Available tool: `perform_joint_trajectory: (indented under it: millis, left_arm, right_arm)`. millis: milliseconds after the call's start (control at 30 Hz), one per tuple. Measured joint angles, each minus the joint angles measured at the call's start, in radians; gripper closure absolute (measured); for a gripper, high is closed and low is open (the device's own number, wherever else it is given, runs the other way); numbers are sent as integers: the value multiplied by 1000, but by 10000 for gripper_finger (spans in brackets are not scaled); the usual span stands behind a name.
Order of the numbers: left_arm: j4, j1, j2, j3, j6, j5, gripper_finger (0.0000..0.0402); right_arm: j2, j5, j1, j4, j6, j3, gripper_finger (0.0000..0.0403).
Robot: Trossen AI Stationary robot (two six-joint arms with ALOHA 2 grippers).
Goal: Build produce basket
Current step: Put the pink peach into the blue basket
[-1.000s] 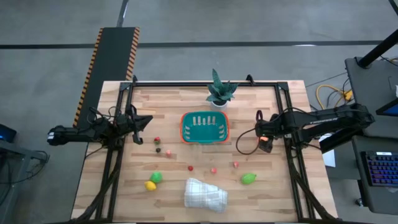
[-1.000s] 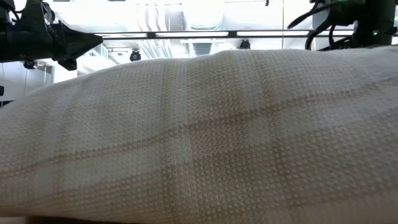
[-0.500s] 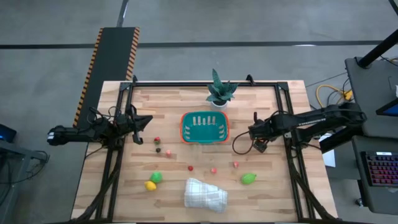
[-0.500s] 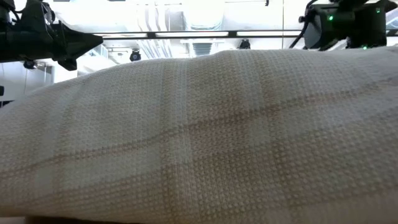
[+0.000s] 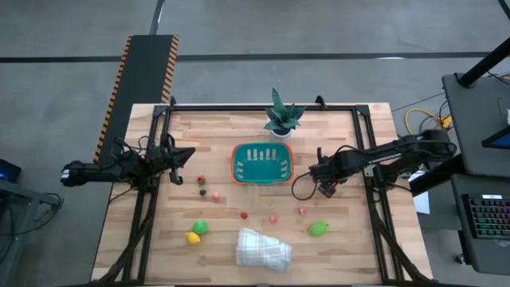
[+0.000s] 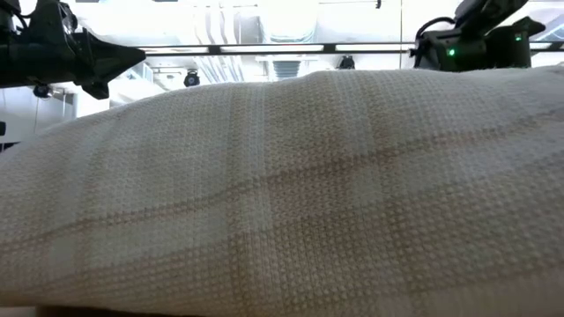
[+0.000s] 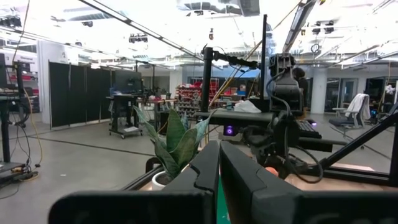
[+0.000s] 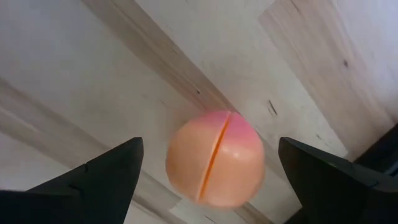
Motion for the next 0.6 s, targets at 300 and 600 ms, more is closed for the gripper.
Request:
perform_joint_trajectory:
  millis: [300, 600]
  left_arm:
    - [0, 0, 1, 0, 0, 0, 402]
    - [-1, 0, 0, 0, 0, 0, 402]
  right_arm:
    - [53, 0, -1, 21, 3, -38, 37]
    - [36, 0, -2, 27, 7, -40, 37]
